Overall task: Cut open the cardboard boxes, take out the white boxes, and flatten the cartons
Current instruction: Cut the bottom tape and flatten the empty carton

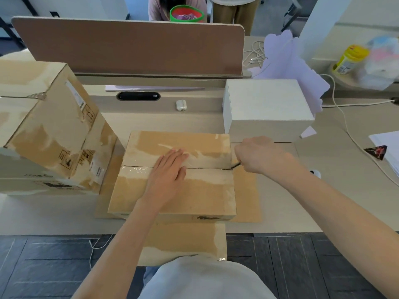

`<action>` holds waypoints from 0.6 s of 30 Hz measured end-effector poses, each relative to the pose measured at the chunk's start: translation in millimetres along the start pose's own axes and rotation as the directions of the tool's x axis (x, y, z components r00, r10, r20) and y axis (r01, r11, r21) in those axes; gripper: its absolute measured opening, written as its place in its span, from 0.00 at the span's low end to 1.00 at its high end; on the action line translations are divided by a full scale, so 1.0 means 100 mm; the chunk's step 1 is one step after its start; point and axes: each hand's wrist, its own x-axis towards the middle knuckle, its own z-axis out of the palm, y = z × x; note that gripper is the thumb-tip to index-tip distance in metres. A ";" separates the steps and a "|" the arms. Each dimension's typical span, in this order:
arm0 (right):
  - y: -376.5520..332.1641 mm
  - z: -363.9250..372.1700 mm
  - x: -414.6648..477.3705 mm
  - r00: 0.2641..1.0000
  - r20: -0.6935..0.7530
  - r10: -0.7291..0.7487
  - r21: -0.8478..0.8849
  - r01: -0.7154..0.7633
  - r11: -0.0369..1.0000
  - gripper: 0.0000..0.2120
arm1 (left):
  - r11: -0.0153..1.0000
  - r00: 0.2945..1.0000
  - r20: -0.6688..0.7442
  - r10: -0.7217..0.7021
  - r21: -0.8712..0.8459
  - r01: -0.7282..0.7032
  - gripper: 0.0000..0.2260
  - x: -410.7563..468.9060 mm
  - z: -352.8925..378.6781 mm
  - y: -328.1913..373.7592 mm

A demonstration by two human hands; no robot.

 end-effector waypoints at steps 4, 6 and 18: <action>0.07 0.07 -0.03 1.000 -0.013 -0.019 -0.044 0.018 0.999 0.09 | 0.997 0.997 -0.028 -0.074 -0.038 0.073 0.18 0.03 0.02 0.16; 0.12 0.11 -0.05 0.999 -0.037 -0.031 -0.047 0.029 0.998 0.12 | 0.995 0.994 -0.049 -0.097 -0.024 0.095 0.17 0.05 0.02 0.26; 0.34 0.83 -0.27 0.955 -0.278 0.099 0.370 0.011 0.929 0.08 | 0.977 0.977 0.021 0.214 0.002 -0.214 0.16 0.03 0.15 0.89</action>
